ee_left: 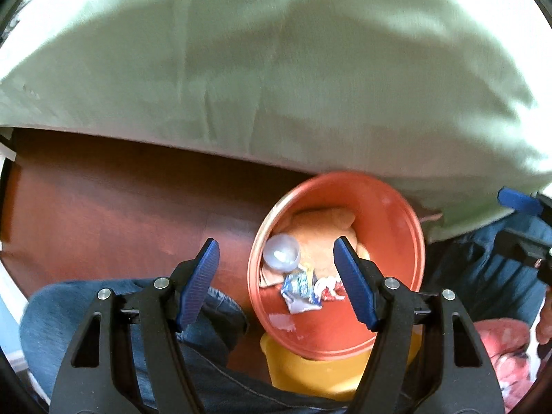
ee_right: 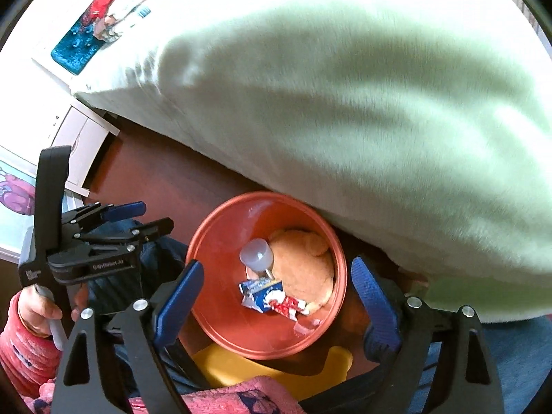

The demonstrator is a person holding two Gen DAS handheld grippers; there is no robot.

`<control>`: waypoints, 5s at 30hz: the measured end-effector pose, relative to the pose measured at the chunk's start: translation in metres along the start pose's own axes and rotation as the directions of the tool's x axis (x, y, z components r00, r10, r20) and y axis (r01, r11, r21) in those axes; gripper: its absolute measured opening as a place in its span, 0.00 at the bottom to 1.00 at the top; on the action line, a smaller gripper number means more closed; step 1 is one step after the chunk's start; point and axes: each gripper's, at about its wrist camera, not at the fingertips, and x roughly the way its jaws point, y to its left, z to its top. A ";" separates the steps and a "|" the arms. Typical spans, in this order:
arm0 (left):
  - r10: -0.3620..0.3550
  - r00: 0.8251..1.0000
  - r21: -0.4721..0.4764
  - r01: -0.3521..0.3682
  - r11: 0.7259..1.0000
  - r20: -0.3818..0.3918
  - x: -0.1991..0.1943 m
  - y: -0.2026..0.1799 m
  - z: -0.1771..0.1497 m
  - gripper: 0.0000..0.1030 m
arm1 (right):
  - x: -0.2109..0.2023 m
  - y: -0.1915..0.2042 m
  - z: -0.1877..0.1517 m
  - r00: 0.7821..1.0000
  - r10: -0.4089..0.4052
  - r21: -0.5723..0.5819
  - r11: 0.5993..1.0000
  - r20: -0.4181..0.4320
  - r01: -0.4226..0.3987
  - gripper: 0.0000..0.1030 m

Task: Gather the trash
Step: 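Grasp the orange sock with the left gripper, then grasp the red toy car with the right gripper while the left gripper holds the sock, then lower both tools over the orange bin and open both grippers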

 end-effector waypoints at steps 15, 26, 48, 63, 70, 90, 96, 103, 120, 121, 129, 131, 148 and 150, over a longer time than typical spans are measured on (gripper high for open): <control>-0.009 0.940 -0.079 0.038 0.996 0.340 -0.111 0.020 0.125 0.74 | -0.033 0.010 0.017 0.994 0.010 -0.047 0.999 0.107 -0.005 0.83; 0.066 0.929 -0.148 -0.013 0.989 0.363 -0.083 0.032 0.272 0.77 | -0.053 0.009 0.025 0.983 -0.006 -0.050 0.999 0.181 0.015 0.83; 0.039 0.922 -0.179 0.033 0.983 0.385 -0.086 0.037 0.273 0.26 | -0.065 0.005 0.028 0.976 -0.003 -0.044 0.999 0.218 0.013 0.83; -0.001 0.814 -0.026 0.020 0.999 0.580 -0.185 0.017 0.158 0.26 | -0.084 0.005 0.079 0.946 -0.050 -0.050 0.996 0.321 0.070 0.83; -0.045 0.817 -0.001 0.055 0.998 0.575 -0.186 0.009 0.124 0.26 | -0.078 -0.010 0.178 0.930 -0.127 0.018 0.992 0.344 0.129 0.83; -0.055 0.831 -0.029 0.085 0.996 0.554 -0.179 0.012 0.103 0.26 | -0.008 -0.016 0.317 0.934 -0.292 0.170 0.950 0.204 0.260 0.75; -0.055 0.839 -0.035 0.088 0.996 0.542 -0.175 0.013 0.102 0.26 | 0.008 -0.014 0.317 0.919 -0.356 0.165 0.930 0.168 0.329 0.45; -0.056 0.847 -0.038 0.090 0.995 0.528 -0.171 0.014 0.103 0.26 | -0.007 -0.015 0.309 0.924 -0.331 0.169 0.938 0.191 0.301 0.36; -0.048 0.856 -0.014 0.064 0.998 0.515 -0.169 0.001 0.118 0.26 | -0.097 0.015 0.242 0.901 -0.243 0.026 0.968 0.358 0.251 0.36; -0.048 0.856 -0.008 0.061 0.998 0.515 -0.170 -0.001 0.116 0.26 | -0.104 0.020 0.232 0.899 -0.231 0.002 0.969 0.373 0.248 0.36; -0.061 0.858 0.043 0.046 0.998 0.510 -0.177 -0.013 0.097 0.26 | -0.144 0.057 0.153 0.864 -0.165 -0.167 0.947 0.475 0.273 0.36; -0.067 0.854 0.059 0.042 0.997 0.515 -0.180 -0.015 0.091 0.26 | -0.153 0.066 0.131 0.859 -0.133 -0.203 0.943 0.495 0.263 0.36; -0.092 0.977 0.239 0.045 0.970 0.191 -0.082 -0.038 -0.004 0.26 | -0.068 0.067 0.012 0.973 -0.099 -0.296 0.942 0.210 0.160 0.36; -0.094 0.987 0.223 0.064 0.973 0.127 -0.061 -0.036 -0.009 0.26 | -0.040 0.063 0.001 0.982 -0.123 -0.297 0.941 0.143 0.161 0.36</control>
